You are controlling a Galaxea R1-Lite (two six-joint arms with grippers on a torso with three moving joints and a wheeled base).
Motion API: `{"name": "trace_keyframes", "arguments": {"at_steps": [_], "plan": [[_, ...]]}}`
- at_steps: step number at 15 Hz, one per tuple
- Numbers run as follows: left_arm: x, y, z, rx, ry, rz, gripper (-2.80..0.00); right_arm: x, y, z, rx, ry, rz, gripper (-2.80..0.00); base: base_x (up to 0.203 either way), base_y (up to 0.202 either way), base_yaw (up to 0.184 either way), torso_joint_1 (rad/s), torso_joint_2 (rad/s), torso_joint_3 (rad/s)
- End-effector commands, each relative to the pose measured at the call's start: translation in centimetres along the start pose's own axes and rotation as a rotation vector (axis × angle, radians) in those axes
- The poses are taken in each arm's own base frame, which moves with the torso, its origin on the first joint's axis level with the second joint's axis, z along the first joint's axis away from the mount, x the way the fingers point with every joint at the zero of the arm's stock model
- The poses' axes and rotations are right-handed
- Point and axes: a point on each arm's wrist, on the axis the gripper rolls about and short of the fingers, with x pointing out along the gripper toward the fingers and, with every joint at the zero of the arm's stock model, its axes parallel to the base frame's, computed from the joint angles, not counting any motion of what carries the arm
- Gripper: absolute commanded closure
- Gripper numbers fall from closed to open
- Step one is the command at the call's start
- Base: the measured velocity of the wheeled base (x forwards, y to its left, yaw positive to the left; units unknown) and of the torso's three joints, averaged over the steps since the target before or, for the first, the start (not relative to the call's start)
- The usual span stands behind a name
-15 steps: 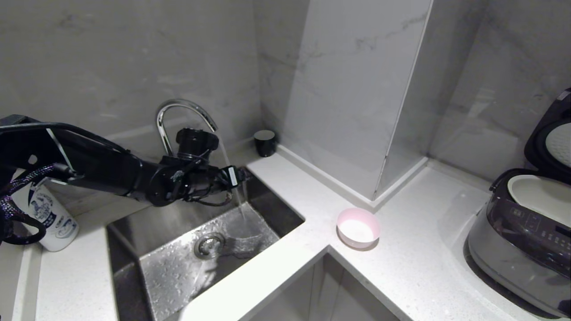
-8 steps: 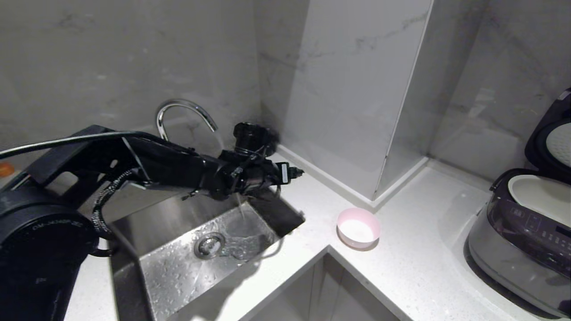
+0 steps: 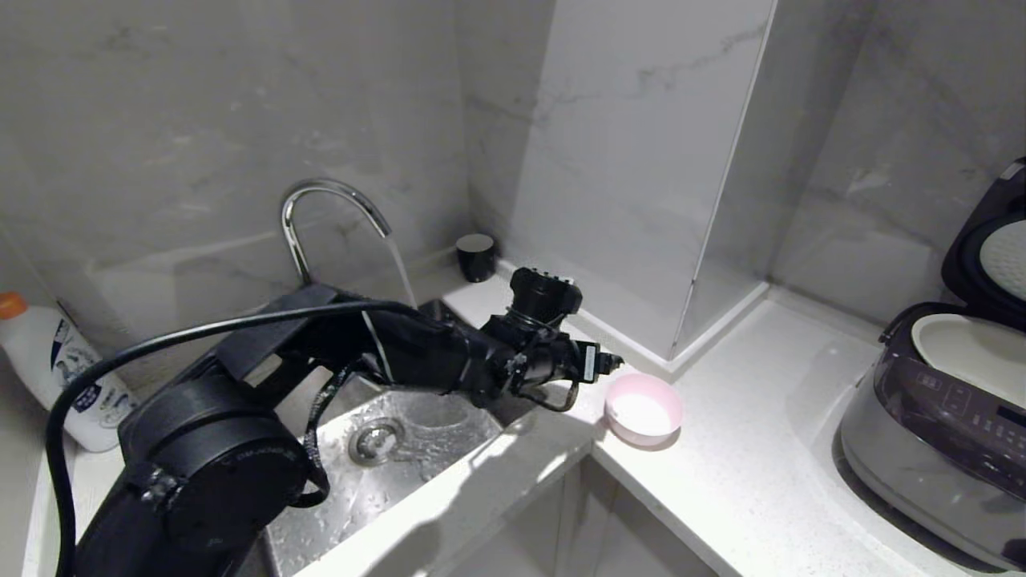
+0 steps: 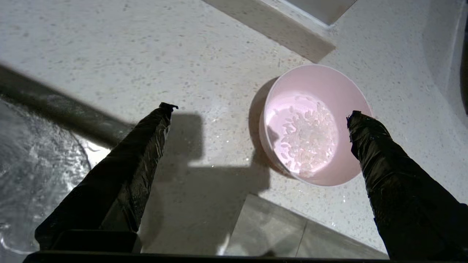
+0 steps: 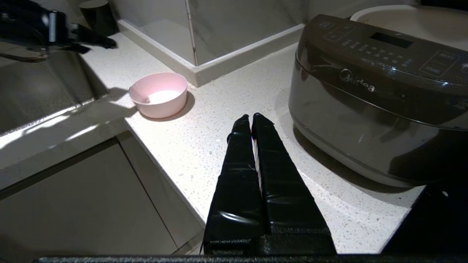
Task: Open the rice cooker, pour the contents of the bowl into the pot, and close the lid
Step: Pick up the bowl on the table
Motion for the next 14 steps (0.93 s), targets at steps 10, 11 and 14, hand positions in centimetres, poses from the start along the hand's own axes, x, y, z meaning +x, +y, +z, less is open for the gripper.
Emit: {"name": "trace_keyframes", "arguments": {"at_steps": [10,11,14], "plan": [[4.6,-3.7,-5.3,0.056,0.069,-0.01,-2.8,0.0,0.0,0.0,0.001,0.0,0.0,0.0,0.0,0.0,0.0,0.0,0.0,0.0],[4.9,-3.6,-5.5,0.056,0.07,-0.003,-2.8,0.0,0.0,0.0,0.001,-0.002,0.0,0.0,0.0,0.0,0.0,0.0,0.0,0.0],[5.3,-3.7,-5.8,0.056,0.07,-0.003,-2.8,0.0,0.0,0.0,0.001,0.0,0.0,0.0,0.0,0.0,0.0,0.0,0.0,0.0]]}}
